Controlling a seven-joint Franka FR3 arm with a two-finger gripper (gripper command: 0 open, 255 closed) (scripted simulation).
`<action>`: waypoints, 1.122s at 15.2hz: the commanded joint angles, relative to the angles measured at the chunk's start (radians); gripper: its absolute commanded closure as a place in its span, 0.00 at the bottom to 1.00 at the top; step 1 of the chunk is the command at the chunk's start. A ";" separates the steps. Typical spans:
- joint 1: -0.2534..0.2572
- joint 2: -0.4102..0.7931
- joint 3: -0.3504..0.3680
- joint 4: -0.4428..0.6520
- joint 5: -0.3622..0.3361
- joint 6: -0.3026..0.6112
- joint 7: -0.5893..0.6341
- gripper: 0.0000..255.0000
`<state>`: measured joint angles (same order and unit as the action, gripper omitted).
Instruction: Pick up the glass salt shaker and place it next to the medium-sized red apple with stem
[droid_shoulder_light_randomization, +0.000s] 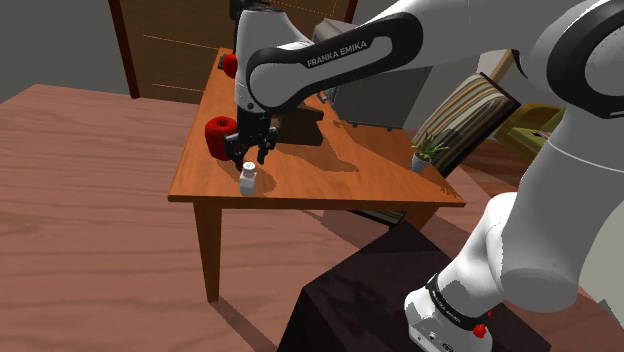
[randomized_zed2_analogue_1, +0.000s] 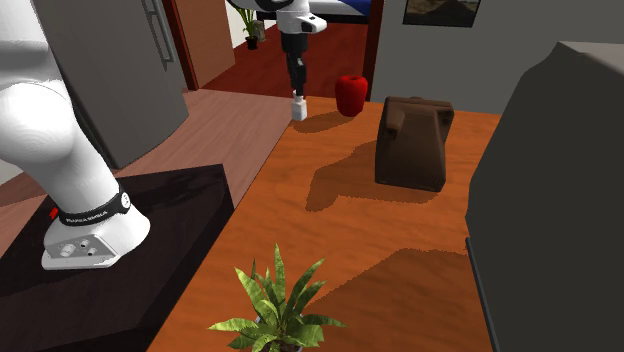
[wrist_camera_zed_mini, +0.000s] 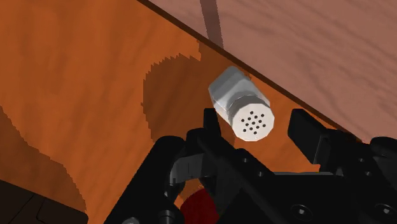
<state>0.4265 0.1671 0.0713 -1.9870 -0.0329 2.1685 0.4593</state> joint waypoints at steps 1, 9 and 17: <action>0.000 0.000 0.000 0.000 0.000 0.000 0.000 0.00; 0.000 -0.050 0.002 0.068 0.006 -0.117 -0.004 0.00; 0.000 -0.050 0.002 0.068 0.006 -0.117 -0.004 0.00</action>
